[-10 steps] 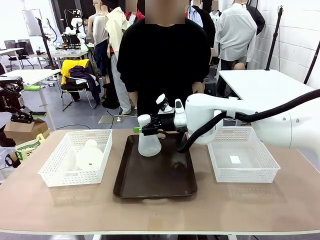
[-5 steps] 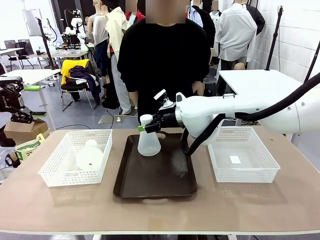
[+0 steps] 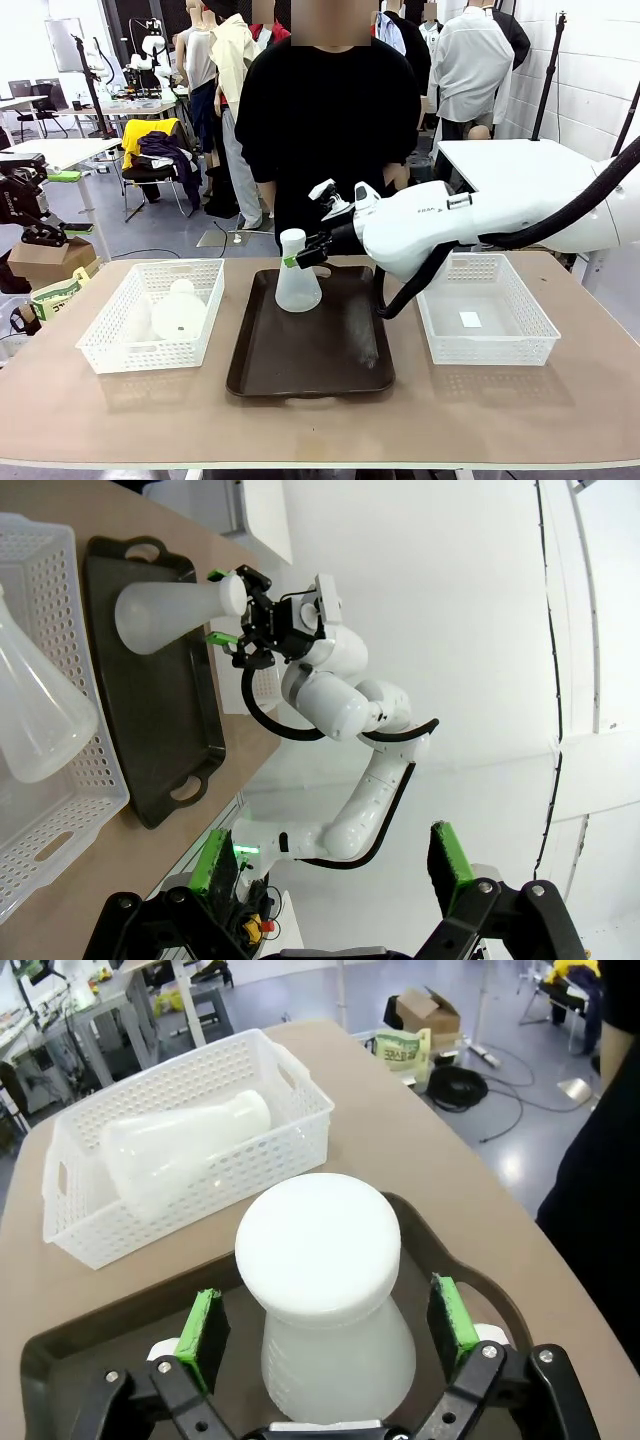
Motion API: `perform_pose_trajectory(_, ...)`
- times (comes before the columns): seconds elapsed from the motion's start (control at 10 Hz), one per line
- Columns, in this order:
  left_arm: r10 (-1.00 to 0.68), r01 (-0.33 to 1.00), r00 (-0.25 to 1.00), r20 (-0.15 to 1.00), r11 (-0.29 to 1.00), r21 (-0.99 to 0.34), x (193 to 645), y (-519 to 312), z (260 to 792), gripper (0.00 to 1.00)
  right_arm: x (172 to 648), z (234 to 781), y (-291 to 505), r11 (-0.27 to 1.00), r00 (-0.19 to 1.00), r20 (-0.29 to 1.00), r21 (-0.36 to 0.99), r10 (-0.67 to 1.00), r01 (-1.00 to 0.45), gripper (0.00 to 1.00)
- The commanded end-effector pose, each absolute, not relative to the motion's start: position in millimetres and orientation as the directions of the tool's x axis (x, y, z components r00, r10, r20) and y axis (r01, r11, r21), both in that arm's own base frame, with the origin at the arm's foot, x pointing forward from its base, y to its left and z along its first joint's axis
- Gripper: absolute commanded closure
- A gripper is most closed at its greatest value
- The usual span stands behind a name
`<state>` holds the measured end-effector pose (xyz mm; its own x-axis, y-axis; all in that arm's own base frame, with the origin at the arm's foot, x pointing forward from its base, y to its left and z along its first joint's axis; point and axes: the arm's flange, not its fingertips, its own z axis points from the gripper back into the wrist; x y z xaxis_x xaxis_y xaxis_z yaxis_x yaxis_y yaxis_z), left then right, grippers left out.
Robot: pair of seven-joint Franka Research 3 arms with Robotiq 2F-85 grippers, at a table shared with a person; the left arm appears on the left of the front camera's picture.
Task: Prepare the laboratory tools.
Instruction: Place the picked Big flask upright in the Handle tray as instructed by the person, then pick up the Big flask that the person points to.
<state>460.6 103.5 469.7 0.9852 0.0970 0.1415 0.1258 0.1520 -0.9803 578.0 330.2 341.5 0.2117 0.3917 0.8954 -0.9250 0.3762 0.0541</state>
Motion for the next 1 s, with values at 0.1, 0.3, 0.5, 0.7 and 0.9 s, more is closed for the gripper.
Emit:
perform_pose_trajectory(0.1,0.098,0.130,0.984,0.146,0.151,-0.980,460.0,104.4,471.8,0.00,578.2,340.5,330.7,0.364,0.189,0.898,0.034,0.398,-0.931,0.00)
perform_pose_trajectory(0.3,0.098,0.130,0.984,0.146,0.151,-0.980,460.0,104.4,471.8,0.00,578.2,340.5,330.7,0.364,0.189,0.898,0.034,0.398,-0.931,0.00)
perform_pose_trajectory(0.5,0.098,0.130,0.984,0.146,0.151,-0.980,460.0,104.4,471.8,0.00,578.2,340.5,330.7,0.364,0.189,0.898,0.034,0.398,-0.931,0.00)
perform_pose_trajectory(0.7,0.098,0.130,0.984,0.146,0.151,-0.980,460.0,104.4,471.8,0.00,578.2,340.5,330.7,0.364,0.189,0.898,0.034,0.398,-0.931,0.00)
perform_pose_trajectory(0.9,0.098,0.130,0.984,0.146,0.151,-0.980,460.0,104.4,471.8,0.00,578.2,340.5,330.7,0.364,0.189,0.898,0.034,0.398,-0.931,0.00)
